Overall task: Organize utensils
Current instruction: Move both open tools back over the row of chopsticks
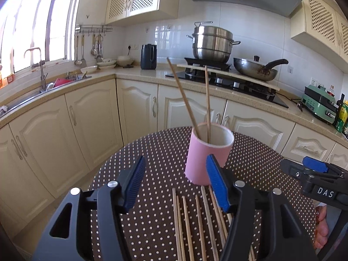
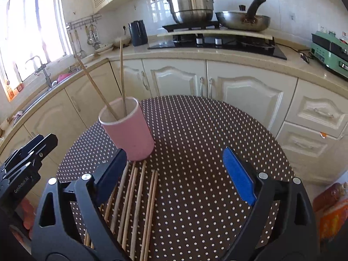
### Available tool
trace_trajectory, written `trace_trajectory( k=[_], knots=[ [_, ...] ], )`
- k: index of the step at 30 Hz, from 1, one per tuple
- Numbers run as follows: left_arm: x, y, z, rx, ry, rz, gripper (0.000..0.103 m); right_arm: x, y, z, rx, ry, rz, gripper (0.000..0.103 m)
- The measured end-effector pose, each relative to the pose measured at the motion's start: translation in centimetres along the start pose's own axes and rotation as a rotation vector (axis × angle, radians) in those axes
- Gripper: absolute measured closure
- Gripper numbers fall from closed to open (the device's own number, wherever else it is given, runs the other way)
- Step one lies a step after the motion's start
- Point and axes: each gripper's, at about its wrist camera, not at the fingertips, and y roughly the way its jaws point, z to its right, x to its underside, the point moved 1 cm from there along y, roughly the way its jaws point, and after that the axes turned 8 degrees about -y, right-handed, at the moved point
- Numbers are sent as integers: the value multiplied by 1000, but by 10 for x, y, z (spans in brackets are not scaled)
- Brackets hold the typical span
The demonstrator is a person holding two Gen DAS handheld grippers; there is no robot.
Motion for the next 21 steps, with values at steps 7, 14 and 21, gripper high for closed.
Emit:
trace_trajectory(
  k=[7, 14, 21],
  knots=[
    [27, 16, -19, -34, -25, -87, 45, 30, 19, 3, 25, 6, -89, 14],
    [48, 21, -26, -38, -19, -135, 45, 61, 41, -1, 37, -3, -182, 14],
    [71, 28, -29, -61, 4, -192, 45, 80, 53, -7, 32, -27, -241, 14]
  ],
)
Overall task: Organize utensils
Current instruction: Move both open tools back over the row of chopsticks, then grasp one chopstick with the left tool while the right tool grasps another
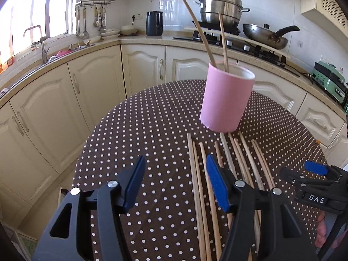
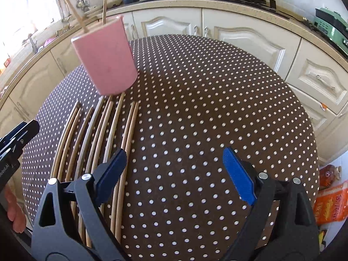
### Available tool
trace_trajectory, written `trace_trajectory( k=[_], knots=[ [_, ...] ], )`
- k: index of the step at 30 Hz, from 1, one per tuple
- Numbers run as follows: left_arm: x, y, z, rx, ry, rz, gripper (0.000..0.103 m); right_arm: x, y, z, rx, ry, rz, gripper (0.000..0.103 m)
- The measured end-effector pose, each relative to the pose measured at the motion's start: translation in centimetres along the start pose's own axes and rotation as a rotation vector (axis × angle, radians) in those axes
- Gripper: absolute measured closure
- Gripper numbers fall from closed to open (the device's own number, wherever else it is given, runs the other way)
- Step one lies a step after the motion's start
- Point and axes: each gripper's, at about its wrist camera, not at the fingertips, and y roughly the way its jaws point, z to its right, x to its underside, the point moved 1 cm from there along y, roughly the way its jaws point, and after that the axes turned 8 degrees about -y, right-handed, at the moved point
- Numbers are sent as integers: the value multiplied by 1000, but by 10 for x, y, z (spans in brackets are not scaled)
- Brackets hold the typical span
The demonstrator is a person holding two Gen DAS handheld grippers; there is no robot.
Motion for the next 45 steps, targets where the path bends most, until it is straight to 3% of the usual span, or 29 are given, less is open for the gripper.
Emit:
trace_trajectory(
  k=[28, 34, 37, 40, 42, 44, 45],
  knots=[
    [15, 39, -4, -31, -20, -146, 44, -13, 31, -34, 66, -65, -18, 14],
    [14, 45, 2, -56, 5, -155, 41, -12, 31, -33, 65, -64, -17, 14],
    [14, 48, 11, -107, 50, -155, 40, -13, 32, -34, 65, -63, -17, 14],
    [14, 48, 11, -109, 26, -157, 40, -10, 31, -32, 63, -62, -16, 14],
    [14, 45, 7, -110, 13, -150, 49, -6, 27, -28, 59, -58, -12, 14],
    [15, 41, 4, -109, 12, -141, 80, -2, 23, -23, 66, -46, -6, 19],
    [15, 40, 2, -108, 12, -140, 95, -1, 21, -20, 62, -42, 3, 29]
  ],
)
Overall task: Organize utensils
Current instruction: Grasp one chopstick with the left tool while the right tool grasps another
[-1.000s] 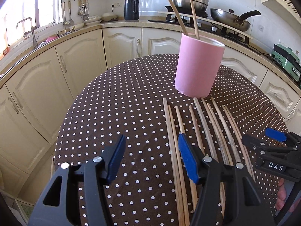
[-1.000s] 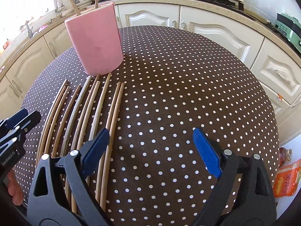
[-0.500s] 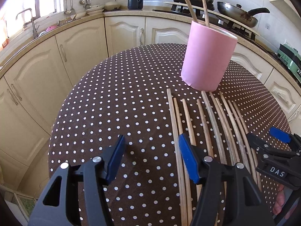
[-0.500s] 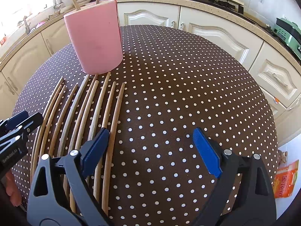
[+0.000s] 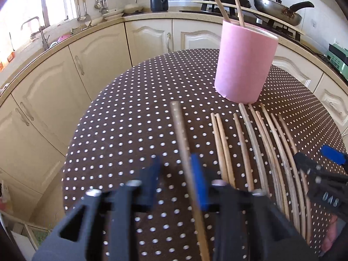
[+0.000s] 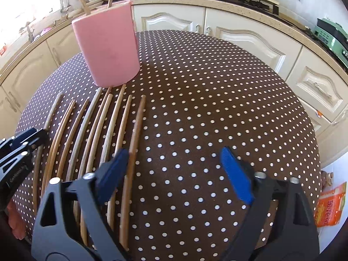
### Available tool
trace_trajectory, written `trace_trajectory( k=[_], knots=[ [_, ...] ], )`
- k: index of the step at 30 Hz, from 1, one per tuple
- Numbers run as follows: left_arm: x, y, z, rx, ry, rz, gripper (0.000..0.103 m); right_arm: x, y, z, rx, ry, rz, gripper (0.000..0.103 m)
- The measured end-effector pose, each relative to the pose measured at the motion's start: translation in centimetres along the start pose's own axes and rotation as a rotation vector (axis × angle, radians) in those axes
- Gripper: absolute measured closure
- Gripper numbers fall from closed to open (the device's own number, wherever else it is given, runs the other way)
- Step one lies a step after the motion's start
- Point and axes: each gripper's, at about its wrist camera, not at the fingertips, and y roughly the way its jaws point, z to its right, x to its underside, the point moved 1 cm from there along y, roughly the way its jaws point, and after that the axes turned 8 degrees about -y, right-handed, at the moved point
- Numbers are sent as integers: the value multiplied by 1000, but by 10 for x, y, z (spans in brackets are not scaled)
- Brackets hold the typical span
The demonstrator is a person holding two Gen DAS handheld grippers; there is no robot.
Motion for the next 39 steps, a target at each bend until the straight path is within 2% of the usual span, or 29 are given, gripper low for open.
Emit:
trace_trajectory(
  k=[1, 2, 3, 5, 6, 10, 14, 18, 22, 27, 34, 36, 37, 38, 39],
  knots=[
    [1, -1, -3, 4, 3, 0, 94, 0, -2, 1, -11, 2, 12, 50],
    [2, -2, -5, 11, 10, 3, 94, 1, -5, 2, -31, 4, 28, 61],
    [5, -4, -6, 12, 28, 11, 94, 1, -6, 3, -47, 6, 33, 80],
    [9, -6, -7, 5, 47, 19, 94, 2, -7, 5, -66, -2, 36, 86],
    [11, -8, -8, 9, 55, 18, 95, 3, -8, 5, -83, -8, 36, 95],
    [19, -15, -11, 55, 61, 1, 95, 14, -16, 3, -166, -40, 41, 97],
    [23, -19, -14, 89, 91, -13, 95, 29, -28, 2, -193, -61, 33, 97],
    [23, -19, -16, 91, 104, -8, 94, 38, -36, 2, -187, -81, 19, 96],
    [18, -15, -19, 50, 81, -1, 93, 33, -35, -1, -150, -107, -2, 96],
    [11, -11, -21, 40, 30, -9, 76, 15, -22, -2, -125, -113, -15, 95],
    [-4, 0, -22, -8, -28, -4, 76, -1, -10, 7, -123, -28, -8, 95],
    [-5, 1, -20, -21, -14, 5, 78, -2, -9, 12, -145, 6, 5, 95],
    [-5, 1, -19, -13, -11, 5, 82, -3, -9, 14, -155, 13, 6, 96],
    [-4, 1, -20, -3, -7, 7, 96, -4, -8, 15, -159, 18, 6, 96],
    [-4, 1, -20, 7, -9, 7, 96, -7, -5, 20, -164, 24, 7, 96]
  ],
)
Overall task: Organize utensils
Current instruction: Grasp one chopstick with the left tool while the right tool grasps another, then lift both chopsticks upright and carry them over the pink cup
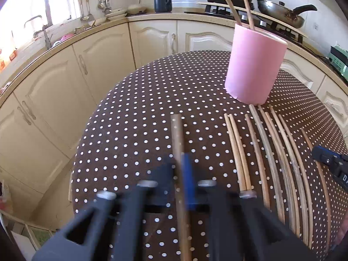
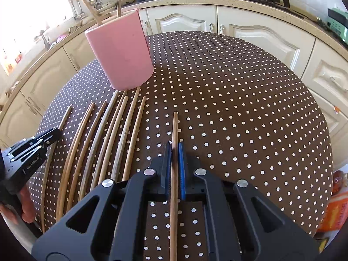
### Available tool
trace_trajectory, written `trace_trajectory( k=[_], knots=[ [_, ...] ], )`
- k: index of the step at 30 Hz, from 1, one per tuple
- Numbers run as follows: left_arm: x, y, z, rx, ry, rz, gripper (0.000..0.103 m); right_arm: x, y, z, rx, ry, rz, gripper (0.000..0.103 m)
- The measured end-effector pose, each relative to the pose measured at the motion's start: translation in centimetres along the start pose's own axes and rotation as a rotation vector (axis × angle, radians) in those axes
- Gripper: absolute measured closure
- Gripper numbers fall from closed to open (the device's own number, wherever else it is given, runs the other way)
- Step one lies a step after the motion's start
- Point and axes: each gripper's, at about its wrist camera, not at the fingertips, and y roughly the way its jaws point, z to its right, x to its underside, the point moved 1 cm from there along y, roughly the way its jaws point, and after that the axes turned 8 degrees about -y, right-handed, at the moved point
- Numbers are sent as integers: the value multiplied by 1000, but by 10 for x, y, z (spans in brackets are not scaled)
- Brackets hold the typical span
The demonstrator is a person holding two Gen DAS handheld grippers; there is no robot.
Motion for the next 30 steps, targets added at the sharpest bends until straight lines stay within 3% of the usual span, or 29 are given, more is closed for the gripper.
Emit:
trace_trajectory(
  k=[3, 10, 15, 17, 18, 19, 20, 23, 25, 27, 30],
  knots=[
    [1, -4, -4, 85, -6, 0, 96, -1, -3, 4, -23, 6, 17, 97],
    [1, -12, -1, 101, 1, 39, 96, -3, -14, 5, -23, 0, 59, 97],
    [1, -14, 2, 101, 11, 45, 96, -3, -13, 1, 21, -25, 21, 93],
    [2, -13, 3, 97, 12, 38, 96, 0, -11, -3, 21, -27, 14, 82],
    [3, -13, 3, 95, 13, 35, 96, 1, -11, -3, 26, -27, 11, 71],
    [4, -13, 4, 93, 14, 35, 96, 2, -10, -5, 32, -32, 12, 52],
    [3, -13, 5, 93, 15, 35, 96, 4, -11, -7, 43, -41, 27, 49],
    [3, -13, 5, 96, 19, 38, 96, 4, -10, -10, 51, -60, 27, 51],
    [3, -12, 5, 94, 17, 35, 96, 5, -1, -12, 64, -76, -14, 71],
    [3, -11, 5, 97, 14, 32, 96, 7, 0, -19, 124, -128, -1, 75],
    [4, -11, 4, 102, 12, 28, 96, 9, -2, -28, 110, -168, 5, 96]
  ],
)
